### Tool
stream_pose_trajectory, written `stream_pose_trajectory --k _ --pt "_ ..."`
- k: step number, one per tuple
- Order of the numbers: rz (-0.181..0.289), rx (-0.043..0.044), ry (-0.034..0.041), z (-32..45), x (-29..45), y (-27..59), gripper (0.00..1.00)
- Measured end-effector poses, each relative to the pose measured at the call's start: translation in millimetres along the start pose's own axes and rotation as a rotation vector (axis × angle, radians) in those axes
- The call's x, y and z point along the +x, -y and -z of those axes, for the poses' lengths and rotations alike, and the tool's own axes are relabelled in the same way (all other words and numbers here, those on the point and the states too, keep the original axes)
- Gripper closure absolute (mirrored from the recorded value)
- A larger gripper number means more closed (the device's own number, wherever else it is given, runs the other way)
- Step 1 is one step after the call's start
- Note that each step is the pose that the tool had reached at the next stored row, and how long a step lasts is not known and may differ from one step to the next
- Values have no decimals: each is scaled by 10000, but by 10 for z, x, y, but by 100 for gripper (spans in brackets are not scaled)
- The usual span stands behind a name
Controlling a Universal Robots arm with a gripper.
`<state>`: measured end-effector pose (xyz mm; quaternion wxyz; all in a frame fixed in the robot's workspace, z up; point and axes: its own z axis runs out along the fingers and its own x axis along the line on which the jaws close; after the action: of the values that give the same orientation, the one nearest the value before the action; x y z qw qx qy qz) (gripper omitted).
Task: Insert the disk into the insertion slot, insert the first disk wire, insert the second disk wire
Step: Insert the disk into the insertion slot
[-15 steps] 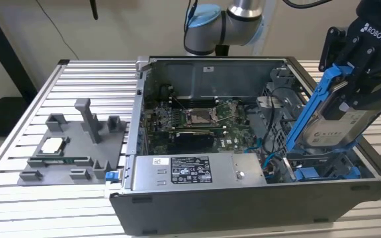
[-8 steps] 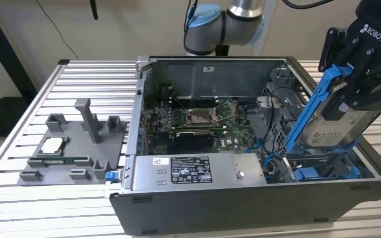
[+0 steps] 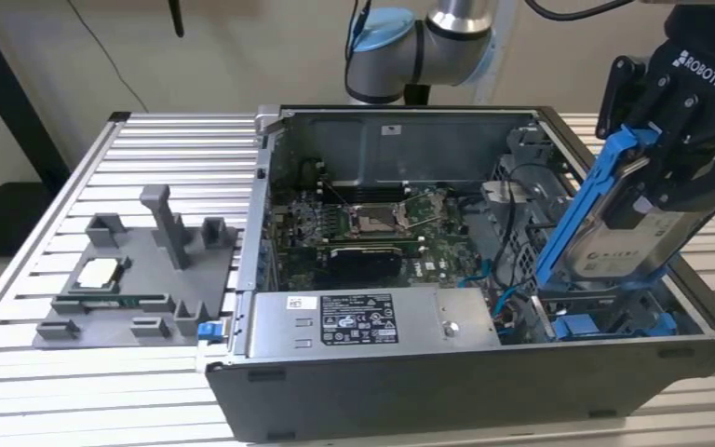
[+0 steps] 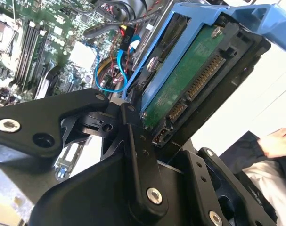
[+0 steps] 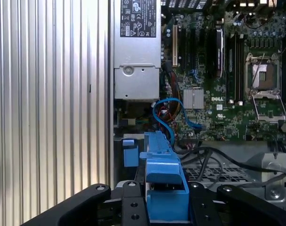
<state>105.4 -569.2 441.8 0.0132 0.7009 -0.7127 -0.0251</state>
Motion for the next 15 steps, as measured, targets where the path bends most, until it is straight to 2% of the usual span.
stream_pose_trajectory --k 4,15 --pt "0 0 3 -36 1 14 67" --pt "1 0 1 -178 10 121 67"
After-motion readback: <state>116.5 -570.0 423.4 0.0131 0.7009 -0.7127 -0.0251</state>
